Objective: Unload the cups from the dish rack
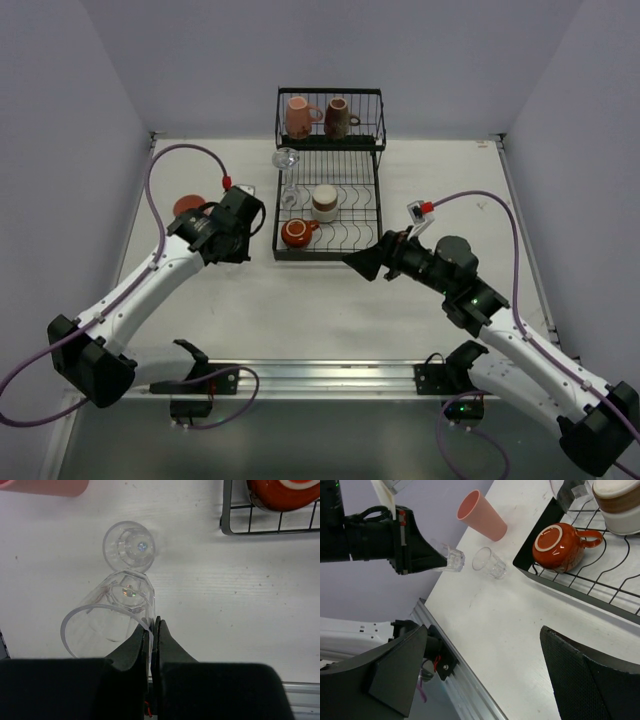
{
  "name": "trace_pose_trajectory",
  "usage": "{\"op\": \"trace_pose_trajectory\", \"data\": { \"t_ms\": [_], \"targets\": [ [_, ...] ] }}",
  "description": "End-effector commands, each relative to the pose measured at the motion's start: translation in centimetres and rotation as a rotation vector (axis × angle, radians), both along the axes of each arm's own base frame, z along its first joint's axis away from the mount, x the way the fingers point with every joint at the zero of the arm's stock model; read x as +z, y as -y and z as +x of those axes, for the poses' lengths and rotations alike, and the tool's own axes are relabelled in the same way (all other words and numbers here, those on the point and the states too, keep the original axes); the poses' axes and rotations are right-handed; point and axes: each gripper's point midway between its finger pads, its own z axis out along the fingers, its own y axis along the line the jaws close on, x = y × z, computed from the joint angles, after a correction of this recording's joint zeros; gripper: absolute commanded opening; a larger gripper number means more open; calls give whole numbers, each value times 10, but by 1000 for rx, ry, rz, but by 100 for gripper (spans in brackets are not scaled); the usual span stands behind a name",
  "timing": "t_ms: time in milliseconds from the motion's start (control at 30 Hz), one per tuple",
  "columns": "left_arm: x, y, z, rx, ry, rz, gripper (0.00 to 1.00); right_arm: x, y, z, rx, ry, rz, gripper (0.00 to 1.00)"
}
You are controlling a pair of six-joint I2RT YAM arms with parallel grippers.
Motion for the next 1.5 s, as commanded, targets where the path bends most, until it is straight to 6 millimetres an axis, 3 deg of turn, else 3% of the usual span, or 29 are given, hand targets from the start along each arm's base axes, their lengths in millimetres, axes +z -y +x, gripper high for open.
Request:
{"op": "trace_pose_trajectory", "data": {
  "t_ms": [0, 233, 800, 1267, 1400, 1467],
  "targets": [
    [3, -2, 30, -3, 72, 24, 0, 0, 1, -1, 3, 34, -7, 97],
    [-11, -15, 55, 16, 46, 32, 0, -4, 2, -2, 7, 30, -17, 97],
    [-43, -5, 61, -41, -19, -14, 0, -7, -2, 0, 17, 19, -17, 97],
    [-72, -16, 55, -30, -89, 57, 0, -12, -5, 4, 14, 8, -27, 97],
    [-77, -16, 56, -29, -89, 57, 13, -16, -6, 8, 10, -4, -39, 97],
    [-76, -16, 58, -24, -79, 56, 25, -23, -5, 14, -12, -20, -64, 97]
  ]
}}
